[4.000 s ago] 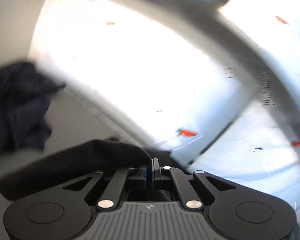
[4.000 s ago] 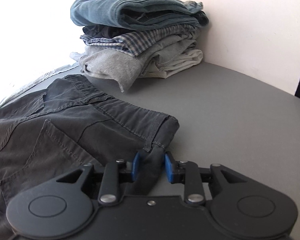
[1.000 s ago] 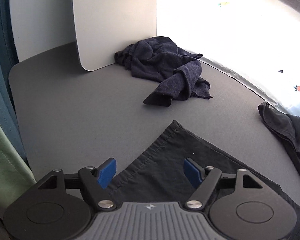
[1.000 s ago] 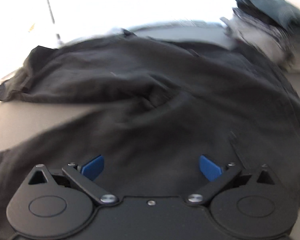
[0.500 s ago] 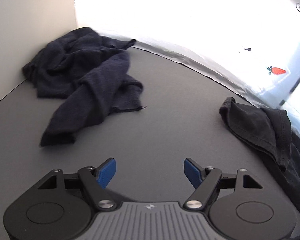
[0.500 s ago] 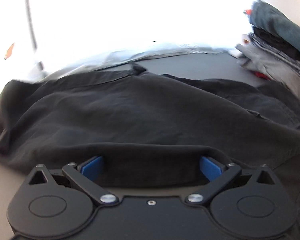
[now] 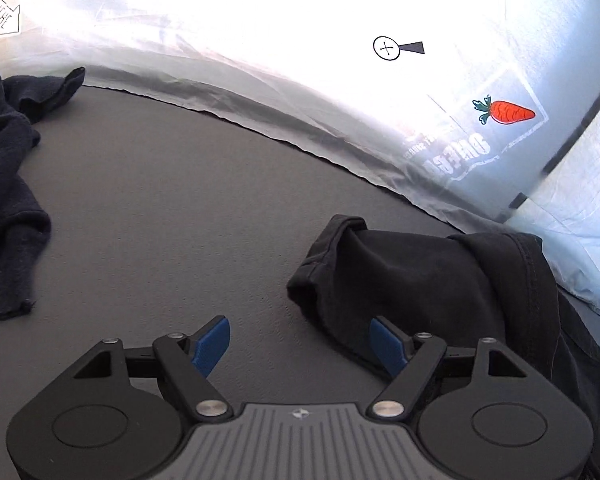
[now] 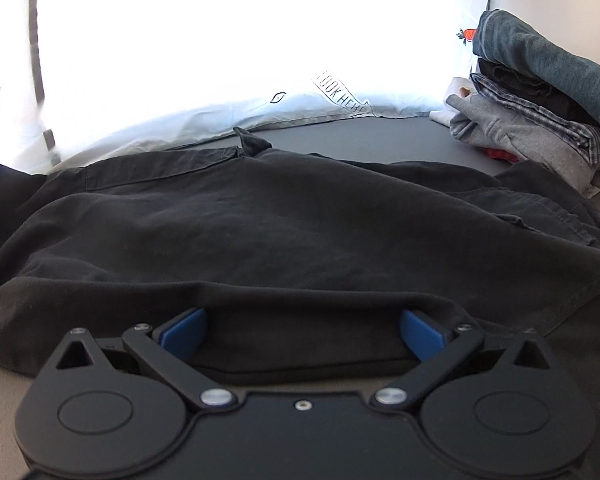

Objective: Fold clothes

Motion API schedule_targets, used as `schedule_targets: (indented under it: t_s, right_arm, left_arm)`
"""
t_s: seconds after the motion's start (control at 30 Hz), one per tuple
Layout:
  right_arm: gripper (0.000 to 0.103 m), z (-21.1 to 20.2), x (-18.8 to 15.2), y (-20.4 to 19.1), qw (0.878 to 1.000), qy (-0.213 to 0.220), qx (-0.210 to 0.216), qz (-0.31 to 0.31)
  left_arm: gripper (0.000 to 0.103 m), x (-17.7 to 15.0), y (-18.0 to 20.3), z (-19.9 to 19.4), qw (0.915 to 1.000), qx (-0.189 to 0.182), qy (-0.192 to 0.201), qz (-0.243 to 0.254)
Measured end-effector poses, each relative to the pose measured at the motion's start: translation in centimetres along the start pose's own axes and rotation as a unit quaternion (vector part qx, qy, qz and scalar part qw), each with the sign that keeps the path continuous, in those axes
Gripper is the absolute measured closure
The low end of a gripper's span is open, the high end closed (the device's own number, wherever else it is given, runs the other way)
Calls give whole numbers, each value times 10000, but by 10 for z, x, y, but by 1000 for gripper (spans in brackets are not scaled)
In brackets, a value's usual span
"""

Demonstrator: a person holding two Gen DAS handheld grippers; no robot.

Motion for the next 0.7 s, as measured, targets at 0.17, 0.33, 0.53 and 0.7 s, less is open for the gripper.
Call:
schedule_targets:
  t_s: [0.17,0.33,0.53,0.7]
  right_arm:
    - [0,-1,-1,-1,10000,4,-13,9]
    - [0,-2,-2,-1,10000,1,-35,-1]
    - [0,-7,-2,-8,9994,-184,-171,-221]
    - [0,-36,-1,-2,9999,-83,-40,-74]
  left_arm:
    - [96,8,7,14,9969,-182,-139,-752]
    - [101,5,-9,-13,9919,-344,41,-1226]
    - [101,-16,-44,-83,9893,-514,331,-1321]
    - [101,-34,-88,-165,9848,-369,781,-1508]
Point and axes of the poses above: each gripper's, at about its wrist camera, not at the fingertips, and z roughly the way its jaws point, y to its right, x to its top, the point moved 5 cm from there along z, roughly the way its jaws point, and after that the axes turned 15 degrees about x, right-handed, at the moved point
